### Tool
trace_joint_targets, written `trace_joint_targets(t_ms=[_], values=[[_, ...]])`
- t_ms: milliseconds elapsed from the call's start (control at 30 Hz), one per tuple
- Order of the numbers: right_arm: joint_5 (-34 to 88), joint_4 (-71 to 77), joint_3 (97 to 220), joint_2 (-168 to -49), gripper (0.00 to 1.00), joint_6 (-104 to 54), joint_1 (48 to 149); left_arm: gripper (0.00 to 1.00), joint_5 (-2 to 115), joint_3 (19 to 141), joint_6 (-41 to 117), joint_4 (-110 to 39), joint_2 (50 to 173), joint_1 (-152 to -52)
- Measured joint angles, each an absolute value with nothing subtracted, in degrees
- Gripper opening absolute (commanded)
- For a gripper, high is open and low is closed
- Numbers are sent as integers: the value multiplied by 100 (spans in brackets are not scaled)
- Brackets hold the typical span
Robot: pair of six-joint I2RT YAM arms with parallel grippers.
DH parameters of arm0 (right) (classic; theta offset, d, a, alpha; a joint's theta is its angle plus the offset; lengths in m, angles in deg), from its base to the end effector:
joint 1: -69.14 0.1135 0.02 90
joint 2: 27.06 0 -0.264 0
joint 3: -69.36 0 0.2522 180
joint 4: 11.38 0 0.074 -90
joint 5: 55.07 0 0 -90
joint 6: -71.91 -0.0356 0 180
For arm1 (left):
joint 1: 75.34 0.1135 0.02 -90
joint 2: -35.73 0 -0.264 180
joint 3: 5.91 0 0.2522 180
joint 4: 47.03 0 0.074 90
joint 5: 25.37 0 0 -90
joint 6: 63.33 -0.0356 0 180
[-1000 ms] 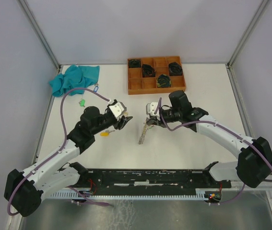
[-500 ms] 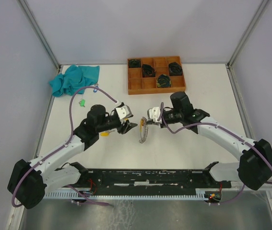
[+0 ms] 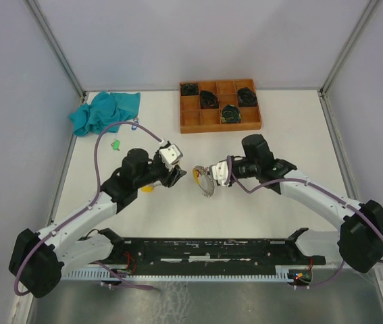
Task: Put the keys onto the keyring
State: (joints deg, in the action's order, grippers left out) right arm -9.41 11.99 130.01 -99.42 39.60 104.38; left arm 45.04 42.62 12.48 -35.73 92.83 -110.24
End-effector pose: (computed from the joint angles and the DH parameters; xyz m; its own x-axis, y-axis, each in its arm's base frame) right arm 0.2048 0.1752 0.2567 0.4927 -0.3920 -0.7769 -0.8670 -0.1444 -0.4769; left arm 0.1794 -0.1397 0.2610 -0.0747 0.3337 -0.9397 0.8416 0.5265 0.1201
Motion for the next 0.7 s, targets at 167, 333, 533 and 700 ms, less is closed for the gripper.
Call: trace_joint_targets(t_ms=[167,333,533,700], values=[[-736,1083,12846,-9830,1,4081,10482,58,5358,4476,1672,-3286,9504,-11024],[-653,1098,12754,-9682,1,4098,10515,58,6132,5018,2223,-2615,10177,-10973],[-598,1103,12754,-9643,1,4050,10528,56,6532,5328,2996,-1780,10793,-10696],[-504,1105,12754,-9643,1,3746,10541,55,6705,5379,3440,-1247,11165,-10436]])
